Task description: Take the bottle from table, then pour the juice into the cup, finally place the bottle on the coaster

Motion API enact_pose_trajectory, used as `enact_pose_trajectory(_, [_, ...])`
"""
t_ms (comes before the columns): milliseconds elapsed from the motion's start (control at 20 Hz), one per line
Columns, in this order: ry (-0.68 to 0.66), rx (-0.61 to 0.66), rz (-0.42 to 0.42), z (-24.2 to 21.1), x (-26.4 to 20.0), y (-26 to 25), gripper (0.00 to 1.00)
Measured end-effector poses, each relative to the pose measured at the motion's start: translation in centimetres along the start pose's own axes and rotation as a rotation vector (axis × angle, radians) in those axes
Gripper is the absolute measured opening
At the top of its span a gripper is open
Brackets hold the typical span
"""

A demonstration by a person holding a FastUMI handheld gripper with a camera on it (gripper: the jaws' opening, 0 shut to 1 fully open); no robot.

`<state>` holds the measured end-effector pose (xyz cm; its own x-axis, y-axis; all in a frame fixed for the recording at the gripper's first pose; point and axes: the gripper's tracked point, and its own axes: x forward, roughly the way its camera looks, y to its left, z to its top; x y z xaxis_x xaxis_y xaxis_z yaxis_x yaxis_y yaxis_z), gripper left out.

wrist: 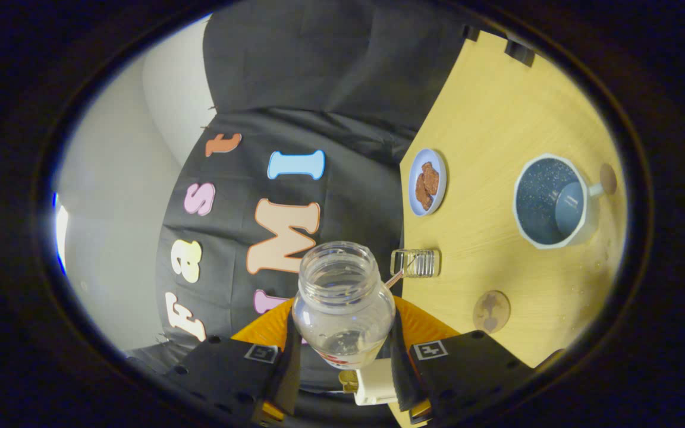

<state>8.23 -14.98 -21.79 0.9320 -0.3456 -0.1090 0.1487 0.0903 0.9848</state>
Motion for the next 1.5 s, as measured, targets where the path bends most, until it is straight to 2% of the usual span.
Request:
enact_pose_trajectory(350, [-0.076,0.137,0.036,2.0,1.3,1.1,0.67])
enact_pose_trajectory(850, [-0.129,0.242,0.068,3.1,1.7,2.3,0.67])
enact_pose_trajectory(1500, [-0.144,0.291,0.076,4.0,1.8,3.6,0.67])
